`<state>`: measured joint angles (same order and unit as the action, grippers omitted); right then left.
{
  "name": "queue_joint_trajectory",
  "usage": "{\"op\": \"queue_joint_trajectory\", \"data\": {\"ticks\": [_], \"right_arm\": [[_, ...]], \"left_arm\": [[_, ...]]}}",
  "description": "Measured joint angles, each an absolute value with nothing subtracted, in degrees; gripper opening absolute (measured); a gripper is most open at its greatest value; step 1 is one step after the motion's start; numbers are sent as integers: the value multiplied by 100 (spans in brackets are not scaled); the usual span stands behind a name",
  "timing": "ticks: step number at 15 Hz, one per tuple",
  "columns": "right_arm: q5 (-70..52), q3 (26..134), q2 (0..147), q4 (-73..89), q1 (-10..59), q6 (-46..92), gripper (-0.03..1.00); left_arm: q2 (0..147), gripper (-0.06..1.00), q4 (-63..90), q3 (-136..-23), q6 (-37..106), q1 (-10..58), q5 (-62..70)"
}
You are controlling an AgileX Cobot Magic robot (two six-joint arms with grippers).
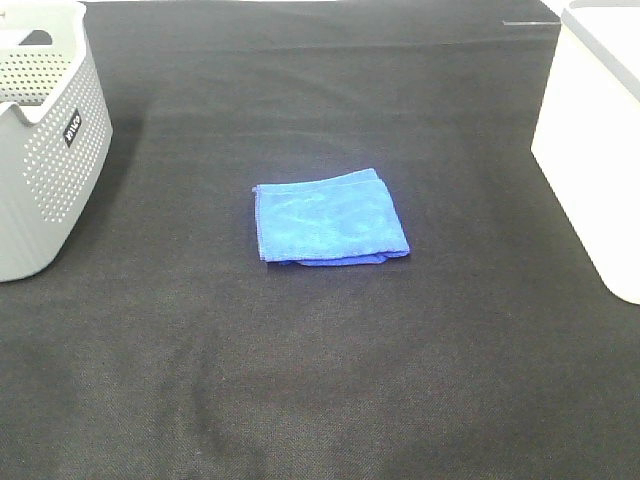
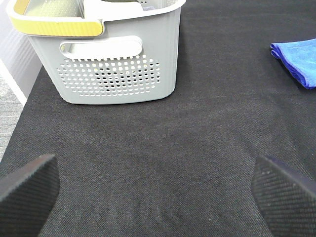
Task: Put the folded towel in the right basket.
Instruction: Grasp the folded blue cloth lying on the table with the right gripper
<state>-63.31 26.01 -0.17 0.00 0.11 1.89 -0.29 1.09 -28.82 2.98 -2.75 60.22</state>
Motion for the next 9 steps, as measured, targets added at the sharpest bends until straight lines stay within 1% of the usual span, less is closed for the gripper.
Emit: {"op": "queue_joint_trajectory", "data": {"ticks": [9], "right_arm": [[-6331,2601,-17,0,11,189,96]], "left_arm": [[-29,99,126,-2882,298,-275,6022]]}}
